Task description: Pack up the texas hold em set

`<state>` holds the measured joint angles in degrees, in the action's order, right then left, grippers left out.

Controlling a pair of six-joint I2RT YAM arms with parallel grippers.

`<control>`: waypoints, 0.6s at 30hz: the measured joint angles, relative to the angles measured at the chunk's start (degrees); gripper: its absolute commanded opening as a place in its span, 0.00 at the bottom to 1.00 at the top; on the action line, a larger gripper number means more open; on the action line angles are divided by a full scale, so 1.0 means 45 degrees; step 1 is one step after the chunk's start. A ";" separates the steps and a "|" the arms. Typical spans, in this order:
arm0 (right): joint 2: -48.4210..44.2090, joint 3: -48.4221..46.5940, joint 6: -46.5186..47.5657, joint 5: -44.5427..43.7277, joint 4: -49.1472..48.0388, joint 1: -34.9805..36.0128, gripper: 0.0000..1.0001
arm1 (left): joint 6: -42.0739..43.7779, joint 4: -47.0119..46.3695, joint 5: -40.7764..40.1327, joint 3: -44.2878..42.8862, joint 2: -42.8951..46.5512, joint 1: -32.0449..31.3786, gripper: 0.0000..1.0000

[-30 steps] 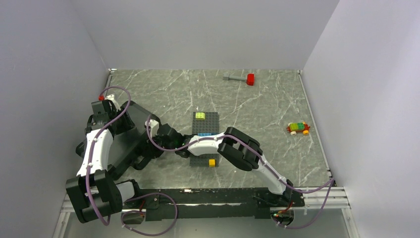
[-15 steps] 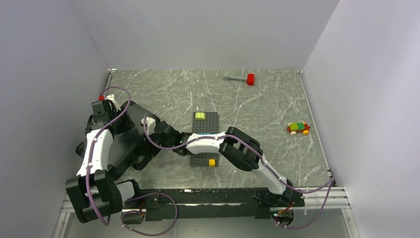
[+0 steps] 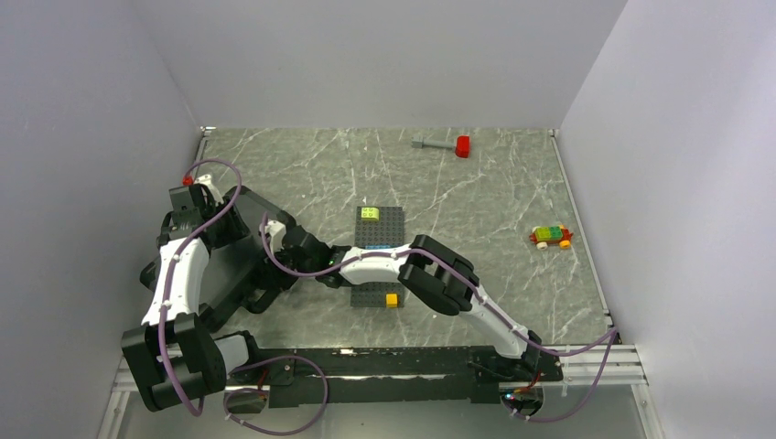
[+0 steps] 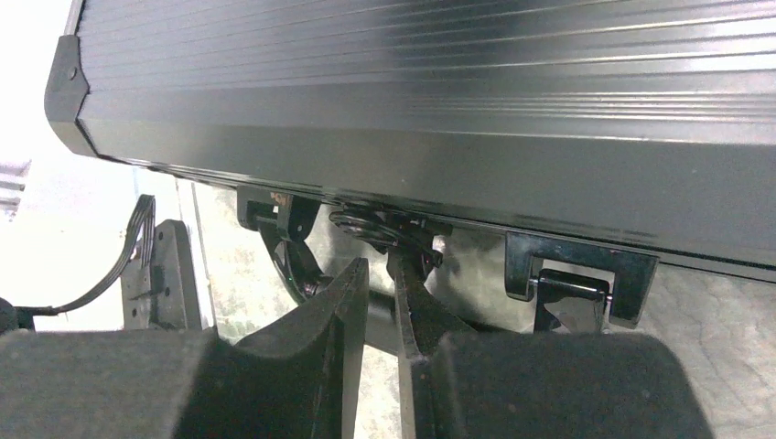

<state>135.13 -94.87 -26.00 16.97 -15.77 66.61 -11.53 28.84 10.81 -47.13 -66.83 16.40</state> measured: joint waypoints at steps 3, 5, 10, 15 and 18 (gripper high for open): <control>0.0044 -0.0005 -0.0024 -0.0005 0.0015 -0.0005 0.21 | 0.0005 0.0029 0.0073 0.0000 0.0000 0.0000 0.50; 0.0068 -0.0078 -0.0024 -0.0019 0.0073 -0.0005 0.21 | 0.0010 0.0029 0.0073 0.0000 0.0000 0.0000 0.50; 0.0194 -0.0389 -0.0039 -0.0044 0.0267 -0.0005 0.21 | 0.0010 0.0029 0.0073 0.0000 0.0000 0.0000 0.50; 0.0238 -0.0588 -0.0141 -0.0180 0.0627 0.0010 0.20 | 0.0010 0.0029 0.0078 0.0000 0.0000 0.0000 0.50; 0.0233 -0.0588 -0.0248 -0.0369 0.0675 0.0049 0.20 | 0.0010 0.0029 0.0078 0.0000 0.0000 0.0000 0.50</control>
<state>136.18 -97.51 -27.11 15.31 -12.73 66.83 -11.49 28.97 11.16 -47.13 -66.83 16.40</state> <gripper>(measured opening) 0.207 0.498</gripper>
